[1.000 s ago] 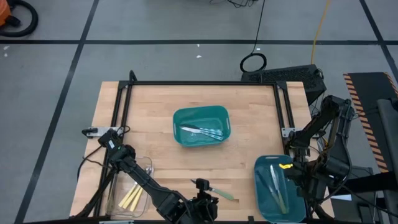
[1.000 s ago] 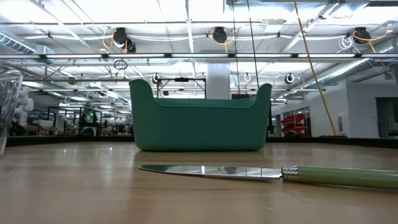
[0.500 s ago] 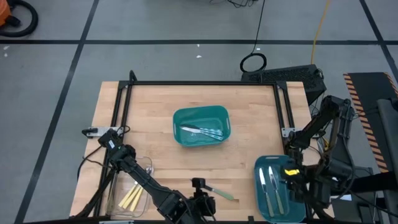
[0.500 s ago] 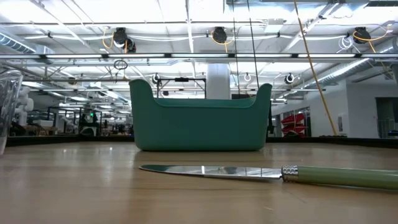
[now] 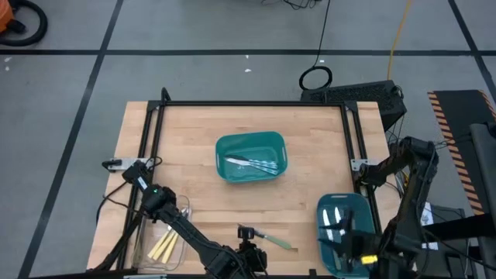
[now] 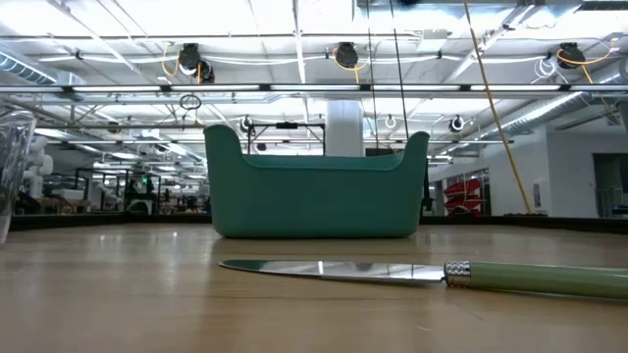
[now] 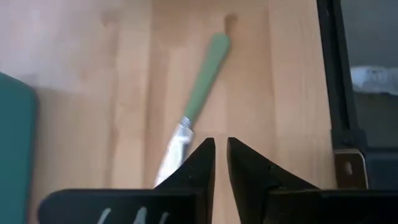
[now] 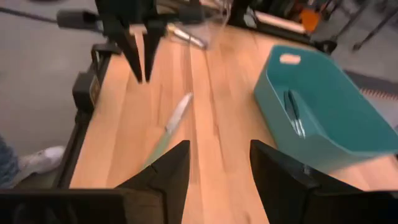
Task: Sort silverware by color (type)
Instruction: Put the green knife into the blue bin
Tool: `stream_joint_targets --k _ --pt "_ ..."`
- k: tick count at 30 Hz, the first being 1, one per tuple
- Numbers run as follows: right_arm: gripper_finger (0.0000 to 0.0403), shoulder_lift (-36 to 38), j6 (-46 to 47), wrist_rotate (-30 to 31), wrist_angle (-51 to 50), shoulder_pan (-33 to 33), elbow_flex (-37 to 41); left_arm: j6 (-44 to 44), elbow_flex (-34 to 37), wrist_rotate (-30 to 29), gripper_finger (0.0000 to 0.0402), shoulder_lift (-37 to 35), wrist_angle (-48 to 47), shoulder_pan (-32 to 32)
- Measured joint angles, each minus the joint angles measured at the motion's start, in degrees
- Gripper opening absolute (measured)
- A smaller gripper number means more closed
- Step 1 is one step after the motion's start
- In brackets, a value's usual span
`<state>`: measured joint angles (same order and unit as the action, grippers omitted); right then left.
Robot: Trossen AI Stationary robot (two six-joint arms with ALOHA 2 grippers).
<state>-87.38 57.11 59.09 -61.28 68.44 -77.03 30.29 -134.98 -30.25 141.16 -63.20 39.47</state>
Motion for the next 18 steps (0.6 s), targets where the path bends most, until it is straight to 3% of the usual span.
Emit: stream_joint_targets --k 3,7,11,18 --pt "0.0160 -2.8 -2.6 2.6 5.8 -0.8 0.0 0.3 0.0 2.1 0.0078 1.0 0.5 -0.4" --pt "0.0160 -5.4 -6.4 2.8 13.7 -2.2 0.0 -0.5 0.0 2.0 0.0146 2.0 1.0 -1.2" --pt "0.0160 -8.1 -11.2 2.7 19.6 -3.5 0.0 -7.9 0.0 1.4 0.0197 2.8 4.2 -1.7" --pt "0.0160 -10.8 -13.3 2.4 22.1 -5.0 0.0 -20.4 0.1 1.8 0.0211 4.7 9.1 -4.1"
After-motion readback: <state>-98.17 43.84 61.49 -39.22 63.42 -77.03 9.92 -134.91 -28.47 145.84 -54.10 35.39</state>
